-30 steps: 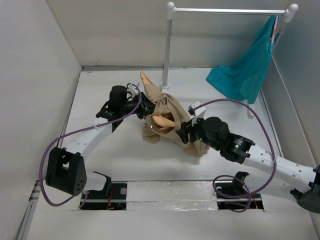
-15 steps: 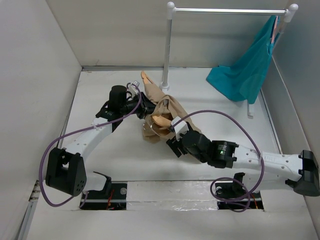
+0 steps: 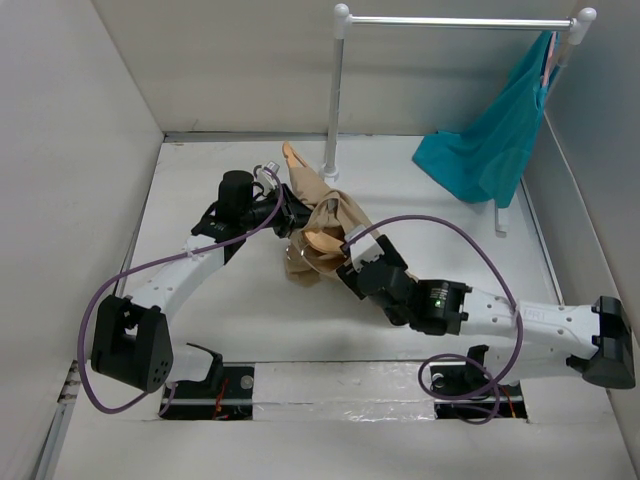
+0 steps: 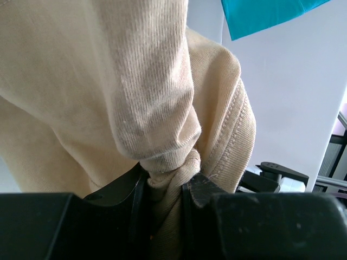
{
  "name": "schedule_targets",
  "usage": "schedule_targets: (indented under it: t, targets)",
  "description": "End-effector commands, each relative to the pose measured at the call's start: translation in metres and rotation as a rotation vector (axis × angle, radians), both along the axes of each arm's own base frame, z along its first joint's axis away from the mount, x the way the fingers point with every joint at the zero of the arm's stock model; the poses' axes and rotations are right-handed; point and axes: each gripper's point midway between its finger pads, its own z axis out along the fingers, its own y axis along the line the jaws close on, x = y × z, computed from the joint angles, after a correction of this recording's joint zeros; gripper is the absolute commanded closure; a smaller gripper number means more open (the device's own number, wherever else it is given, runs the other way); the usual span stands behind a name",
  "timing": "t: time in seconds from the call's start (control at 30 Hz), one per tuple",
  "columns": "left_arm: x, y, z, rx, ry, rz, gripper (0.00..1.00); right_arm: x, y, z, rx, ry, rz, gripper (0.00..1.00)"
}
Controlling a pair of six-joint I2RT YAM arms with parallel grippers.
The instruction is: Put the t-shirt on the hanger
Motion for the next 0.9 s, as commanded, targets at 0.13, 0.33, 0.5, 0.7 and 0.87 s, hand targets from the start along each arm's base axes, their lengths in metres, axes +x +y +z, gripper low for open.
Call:
schedule_targets:
  t: [0.13, 0.33, 0.5, 0.7, 0.87]
  targets:
    - [-0.007, -0.004, 0.059, -0.102, -0.147, -0.052, 1.0, 0.029, 0.006, 0.0, -0.032, -0.034, -0.051, 0.26]
    - [-0.013, -0.004, 0.065, -0.117, -0.153, -0.069, 1.0, 0.043, 0.014, -0.001, -0.015, -0.063, -0.053, 0.34]
    - [-0.018, -0.003, 0.067, -0.131, -0.155, -0.08, 1.0, 0.054, 0.003, 0.017, -0.005, -0.164, -0.139, 0.65]
    - [-0.018, -0.001, 0.082, -0.108, -0.215, -0.079, 1.0, 0.042, 0.017, 0.027, 0.086, -0.119, -0.027, 1.0]
    - [0.006, 0.009, 0.087, 0.019, -0.332, 0.026, 0.55, 0.022, 0.017, 0.036, 0.192, -0.027, 0.079, 1.0]
